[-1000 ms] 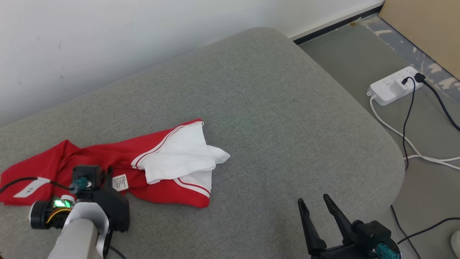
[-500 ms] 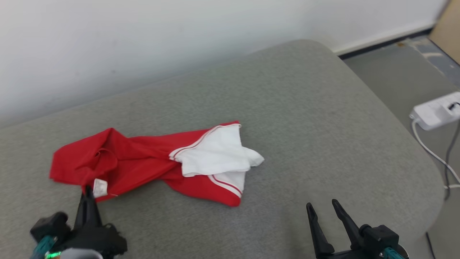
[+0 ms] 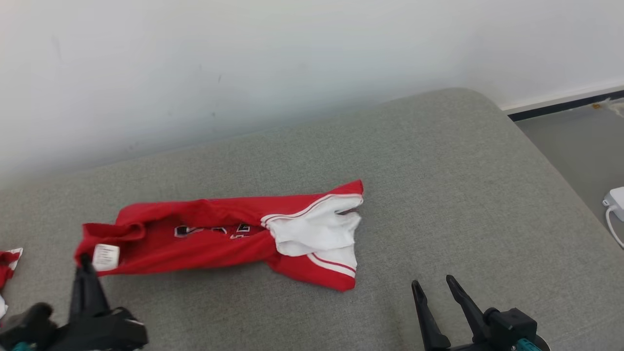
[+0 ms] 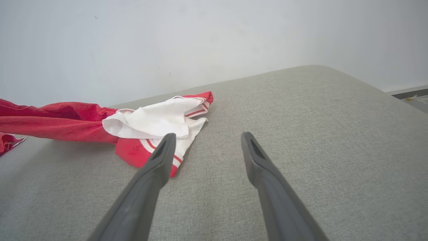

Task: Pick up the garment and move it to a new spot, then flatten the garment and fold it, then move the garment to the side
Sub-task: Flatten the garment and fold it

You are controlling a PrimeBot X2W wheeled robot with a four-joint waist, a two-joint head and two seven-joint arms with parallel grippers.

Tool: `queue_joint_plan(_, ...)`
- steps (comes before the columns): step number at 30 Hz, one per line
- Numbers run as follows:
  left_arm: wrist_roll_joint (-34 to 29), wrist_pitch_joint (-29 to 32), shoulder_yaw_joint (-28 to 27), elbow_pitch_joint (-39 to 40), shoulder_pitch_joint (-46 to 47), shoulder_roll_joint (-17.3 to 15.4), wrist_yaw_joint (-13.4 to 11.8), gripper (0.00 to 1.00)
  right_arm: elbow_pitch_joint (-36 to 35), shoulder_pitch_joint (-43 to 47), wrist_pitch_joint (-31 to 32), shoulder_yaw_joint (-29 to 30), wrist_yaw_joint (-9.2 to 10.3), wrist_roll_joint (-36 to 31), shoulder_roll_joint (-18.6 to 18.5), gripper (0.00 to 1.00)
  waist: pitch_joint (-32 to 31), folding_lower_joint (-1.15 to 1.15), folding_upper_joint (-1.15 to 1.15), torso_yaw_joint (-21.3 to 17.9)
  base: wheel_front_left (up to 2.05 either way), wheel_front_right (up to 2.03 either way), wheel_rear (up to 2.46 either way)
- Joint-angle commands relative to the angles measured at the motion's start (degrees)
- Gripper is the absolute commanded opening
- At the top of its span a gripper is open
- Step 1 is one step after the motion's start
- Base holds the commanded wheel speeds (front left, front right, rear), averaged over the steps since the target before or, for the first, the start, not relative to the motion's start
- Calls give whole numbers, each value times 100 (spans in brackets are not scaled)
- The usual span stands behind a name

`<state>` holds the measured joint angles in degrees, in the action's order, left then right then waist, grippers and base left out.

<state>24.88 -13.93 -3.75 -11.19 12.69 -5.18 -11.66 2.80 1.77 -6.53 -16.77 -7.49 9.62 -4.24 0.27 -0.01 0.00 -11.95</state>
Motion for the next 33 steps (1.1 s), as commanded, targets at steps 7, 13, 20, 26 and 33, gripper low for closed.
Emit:
queue_joint_plan(7,247,-66,-332,1015,-814,29,-160,0,-45,160,-18,116,-1,-17,-21,100,-76,1,0,-128,0,0,0)
queue_joint_plan(13,636,-83,-303,1445,-1868,176,-357,0,-84,178,-17,137,-1,5,-41,100,-65,1,0,-192,0,0,0)
queue_joint_plan(20,1529,-130,-548,934,-2163,216,-459,100,-129,222,29,169,-1,-34,-94,100,-78,1,0,-61,0,0,0)
queue_joint_plan(26,2564,-131,-1158,870,-2082,237,-447,100,-191,108,146,6,-1,-59,-242,100,-116,1,0,97,0,0,0)
queue_joint_plan(33,1758,-132,-840,1172,-2212,223,-188,100,-60,-383,584,-317,-1,35,-600,100,-142,1,0,546,0,0,0)
